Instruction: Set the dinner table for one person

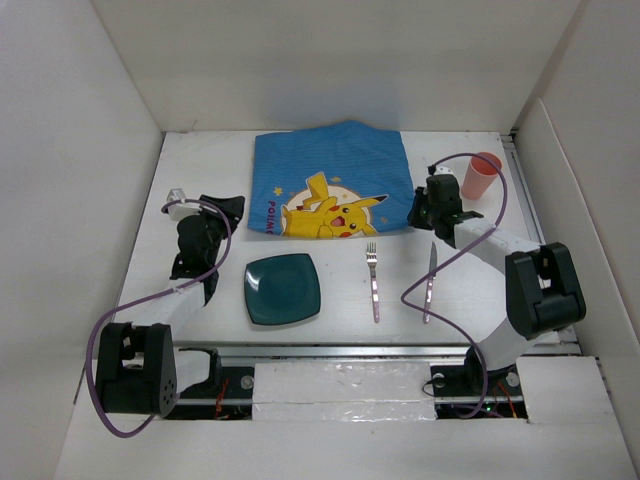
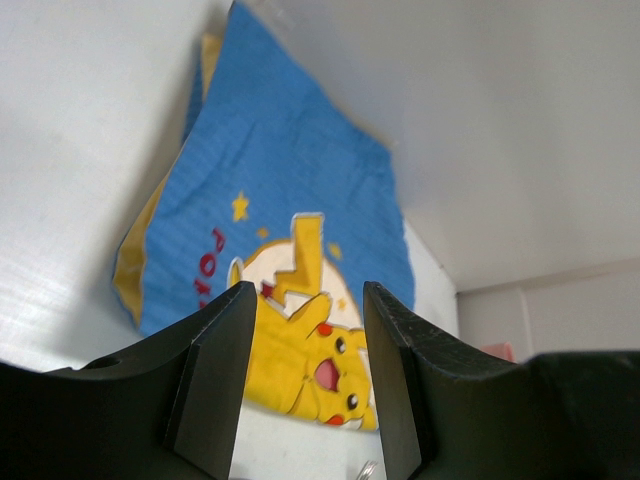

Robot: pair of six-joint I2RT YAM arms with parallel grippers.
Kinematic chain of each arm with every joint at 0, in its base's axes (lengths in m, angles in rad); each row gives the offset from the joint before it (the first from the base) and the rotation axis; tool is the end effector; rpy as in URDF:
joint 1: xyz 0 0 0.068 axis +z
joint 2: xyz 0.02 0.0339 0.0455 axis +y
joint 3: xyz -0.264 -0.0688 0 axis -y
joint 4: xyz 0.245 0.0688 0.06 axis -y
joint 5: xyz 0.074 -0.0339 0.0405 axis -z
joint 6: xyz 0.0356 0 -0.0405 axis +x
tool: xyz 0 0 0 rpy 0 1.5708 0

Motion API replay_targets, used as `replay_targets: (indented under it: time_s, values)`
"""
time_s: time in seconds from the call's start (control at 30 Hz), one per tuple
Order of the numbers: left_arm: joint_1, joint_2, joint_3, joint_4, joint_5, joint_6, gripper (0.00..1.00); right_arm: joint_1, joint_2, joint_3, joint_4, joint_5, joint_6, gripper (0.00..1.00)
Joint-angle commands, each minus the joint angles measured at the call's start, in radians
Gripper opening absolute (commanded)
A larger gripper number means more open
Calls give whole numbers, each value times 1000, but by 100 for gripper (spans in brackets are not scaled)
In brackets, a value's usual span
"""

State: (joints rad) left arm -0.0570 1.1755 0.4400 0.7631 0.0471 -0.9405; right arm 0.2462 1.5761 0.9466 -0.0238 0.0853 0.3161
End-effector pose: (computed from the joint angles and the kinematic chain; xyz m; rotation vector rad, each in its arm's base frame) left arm 0.2493 -0.0159 0.2403 -0.6498 1.4647 -0.8208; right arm 0.3321 0.0803 0.2152 0.1249 2.2263 0.2141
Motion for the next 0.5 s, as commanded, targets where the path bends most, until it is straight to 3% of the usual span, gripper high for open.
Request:
replay_targets:
  time_s: [0.0,0.2,0.47]
  values:
    - [-50,-26,23,-109,1,20,43,1,57,-12,87,4,110,26]
    - [-294,-169,140,-270,-110,127,43,11,82,-17,88,39,222,31]
    - [-322,-385,278,-510,-13,219,46,-1,64,-5,-1,57,259,29]
